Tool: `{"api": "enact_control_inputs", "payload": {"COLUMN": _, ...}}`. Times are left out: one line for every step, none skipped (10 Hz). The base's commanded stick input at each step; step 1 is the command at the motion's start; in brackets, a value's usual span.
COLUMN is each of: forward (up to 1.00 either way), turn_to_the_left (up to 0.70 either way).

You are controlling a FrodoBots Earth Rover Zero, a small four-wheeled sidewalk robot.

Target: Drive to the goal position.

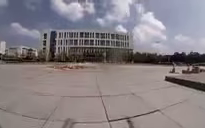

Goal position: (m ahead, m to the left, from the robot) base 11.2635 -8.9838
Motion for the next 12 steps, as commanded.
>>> {"api": "enact_control_inputs", "payload": {"forward": 0.7, "turn_to_the_left": 0.05}}
{"api": "enact_control_inputs", "payload": {"forward": 0.7, "turn_to_the_left": 0.05}}
{"api": "enact_control_inputs", "payload": {"forward": 0.7, "turn_to_the_left": 0.05}}
{"api": "enact_control_inputs", "payload": {"forward": 0.7, "turn_to_the_left": 0.05}}
{"api": "enact_control_inputs", "payload": {"forward": 0.7, "turn_to_the_left": 0.05}}
{"api": "enact_control_inputs", "payload": {"forward": 0.7, "turn_to_the_left": 0.05}}
{"api": "enact_control_inputs", "payload": {"forward": 0.7, "turn_to_the_left": 0.05}}
{"api": "enact_control_inputs", "payload": {"forward": 0.7, "turn_to_the_left": 0.05}}
{"api": "enact_control_inputs", "payload": {"forward": 0.7, "turn_to_the_left": 0.05}}
{"api": "enact_control_inputs", "payload": {"forward": 0.7, "turn_to_the_left": 0.05}}
{"api": "enact_control_inputs", "payload": {"forward": 0.7, "turn_to_the_left": 0.05}}
{"api": "enact_control_inputs", "payload": {"forward": 0.7, "turn_to_the_left": 0.05}}
